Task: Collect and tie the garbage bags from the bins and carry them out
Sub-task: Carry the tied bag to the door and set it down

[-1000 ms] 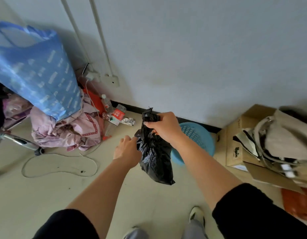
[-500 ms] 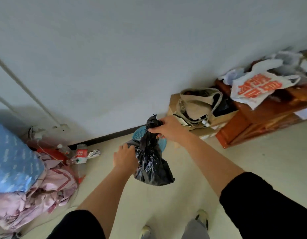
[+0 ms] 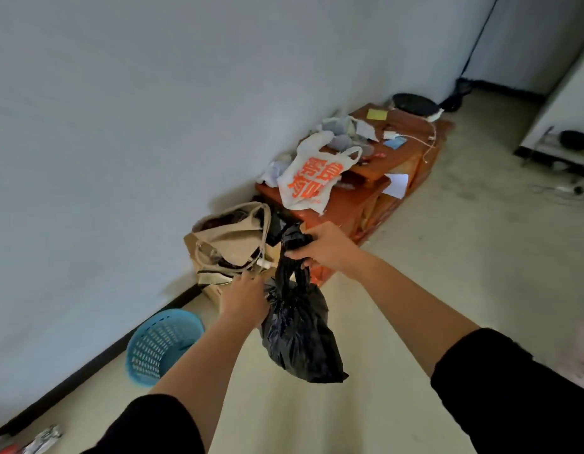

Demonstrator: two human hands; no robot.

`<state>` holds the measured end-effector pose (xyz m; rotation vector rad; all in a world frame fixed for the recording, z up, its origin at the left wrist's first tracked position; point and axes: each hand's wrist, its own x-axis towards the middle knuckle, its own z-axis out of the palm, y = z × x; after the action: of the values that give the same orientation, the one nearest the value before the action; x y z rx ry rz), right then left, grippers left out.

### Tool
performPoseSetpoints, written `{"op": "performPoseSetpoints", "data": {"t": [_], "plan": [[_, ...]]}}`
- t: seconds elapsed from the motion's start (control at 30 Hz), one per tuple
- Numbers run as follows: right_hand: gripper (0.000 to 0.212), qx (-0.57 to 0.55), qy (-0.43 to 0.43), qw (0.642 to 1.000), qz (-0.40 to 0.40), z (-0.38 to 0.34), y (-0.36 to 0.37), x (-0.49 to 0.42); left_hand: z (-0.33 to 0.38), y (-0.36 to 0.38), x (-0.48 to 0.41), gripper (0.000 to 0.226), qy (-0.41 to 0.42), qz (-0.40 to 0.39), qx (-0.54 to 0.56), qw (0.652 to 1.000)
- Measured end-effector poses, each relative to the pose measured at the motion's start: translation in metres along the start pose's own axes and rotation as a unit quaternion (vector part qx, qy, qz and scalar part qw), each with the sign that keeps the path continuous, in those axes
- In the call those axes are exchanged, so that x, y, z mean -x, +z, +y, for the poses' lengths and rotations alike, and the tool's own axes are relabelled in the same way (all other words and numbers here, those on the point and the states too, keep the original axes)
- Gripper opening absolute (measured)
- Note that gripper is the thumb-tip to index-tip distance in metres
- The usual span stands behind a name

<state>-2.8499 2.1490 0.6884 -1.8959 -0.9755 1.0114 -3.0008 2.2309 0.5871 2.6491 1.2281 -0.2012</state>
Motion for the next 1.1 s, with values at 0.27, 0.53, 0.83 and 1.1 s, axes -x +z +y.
{"op": "performPoseSetpoints", "data": {"t": [0.27, 0.53, 0.83, 1.1], "plan": [[0.017, 0.006, 0.007, 0.994, 0.111, 0.058, -0.209, 0.001, 0.204, -0.010, -0.095, 0.040, 0.084, -0.008, 0.005, 0.996], [0.018, -0.054, 0.048, 0.965, 0.252, 0.130, -0.412, -0.022, 0.403, -0.037, -0.210, 0.031, 0.179, -0.023, -0.016, 0.983], [0.017, -0.055, 0.116, 0.939, 0.320, 0.196, -0.633, -0.092, 0.607, -0.055, -0.381, 0.039, 0.257, -0.054, -0.043, 0.964], [0.016, -0.087, 0.110, 0.900, 0.413, 0.237, -0.830, -0.144, 0.772, -0.081, -0.527, 0.040, 0.323, -0.044, -0.074, 0.943]]}}
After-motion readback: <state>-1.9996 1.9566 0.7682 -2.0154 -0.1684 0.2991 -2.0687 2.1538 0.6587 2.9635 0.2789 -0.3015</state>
